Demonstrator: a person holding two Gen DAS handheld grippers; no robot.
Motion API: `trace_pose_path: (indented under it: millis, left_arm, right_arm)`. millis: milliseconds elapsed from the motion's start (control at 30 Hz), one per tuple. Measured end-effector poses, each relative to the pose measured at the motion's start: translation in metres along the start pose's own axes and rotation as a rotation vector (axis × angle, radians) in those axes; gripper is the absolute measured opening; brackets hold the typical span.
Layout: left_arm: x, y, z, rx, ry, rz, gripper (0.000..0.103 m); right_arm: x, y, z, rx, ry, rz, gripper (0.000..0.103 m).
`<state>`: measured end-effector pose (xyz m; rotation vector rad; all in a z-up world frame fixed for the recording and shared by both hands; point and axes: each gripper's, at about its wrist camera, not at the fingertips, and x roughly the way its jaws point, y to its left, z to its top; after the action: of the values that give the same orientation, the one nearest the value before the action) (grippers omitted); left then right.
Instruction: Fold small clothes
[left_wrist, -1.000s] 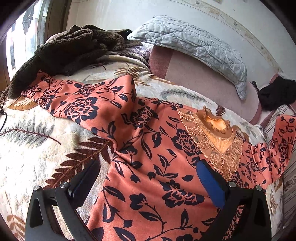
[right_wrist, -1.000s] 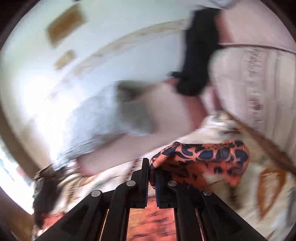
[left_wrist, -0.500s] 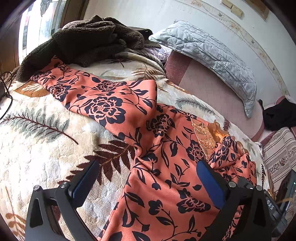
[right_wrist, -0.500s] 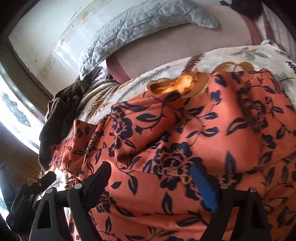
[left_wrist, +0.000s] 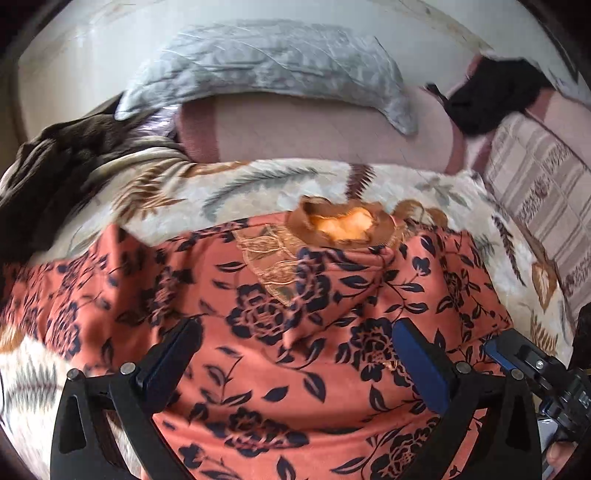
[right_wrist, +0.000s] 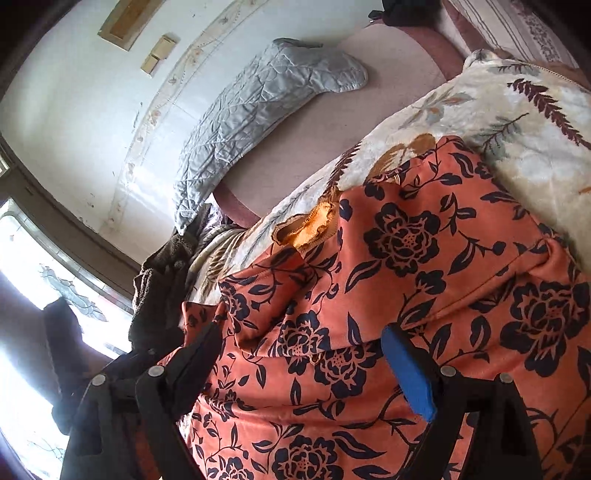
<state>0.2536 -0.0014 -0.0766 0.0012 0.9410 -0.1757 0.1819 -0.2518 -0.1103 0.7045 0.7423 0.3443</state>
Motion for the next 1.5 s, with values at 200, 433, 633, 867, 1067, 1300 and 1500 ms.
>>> trace_pose_path:
  millis: [200, 433, 633, 867, 1067, 1300, 1500]
  left_arm:
    - [0.073, -0.006, 0.024, 0.034, 0.207, 0.014, 0.039]
    - [0.014, 0.085, -0.034, -0.609, -0.073, 0.003, 0.006]
    - [0.040, 0.095, -0.076, -0.641, 0.045, 0.014, 0.011]
    - [0.030, 0.096, -0.085, -0.637, 0.067, 0.045, 0.011]
    - [-0.020, 0.099, -0.103, -0.686, -0.054, 0.071, 0.010]
    - [-0.022, 0.112, -0.125, -0.724, 0.006, 0.044, 0.017]
    - [-0.030, 0.114, -0.104, -0.681, -0.022, -0.010, 0.068]
  right_arm:
    - [-0.003, -0.015, 0.009, 0.057, 0.001, 0.031, 0.090]
    - [-0.008, -0.036, 0.018, 0.147, -0.018, 0.039, 0.090]
    - [-0.003, -0.062, 0.019, 0.253, -0.001, 0.027, 0.090]
    - [-0.017, -0.079, 0.029, 0.316, -0.060, 0.027, 0.090]
    - [-0.035, -0.101, 0.037, 0.406, -0.107, 0.058, 0.090]
    - [-0.043, -0.110, 0.040, 0.436, -0.124, 0.062, 0.090]
    - [-0.033, -0.100, 0.037, 0.404, -0.091, 0.068, 0.090]
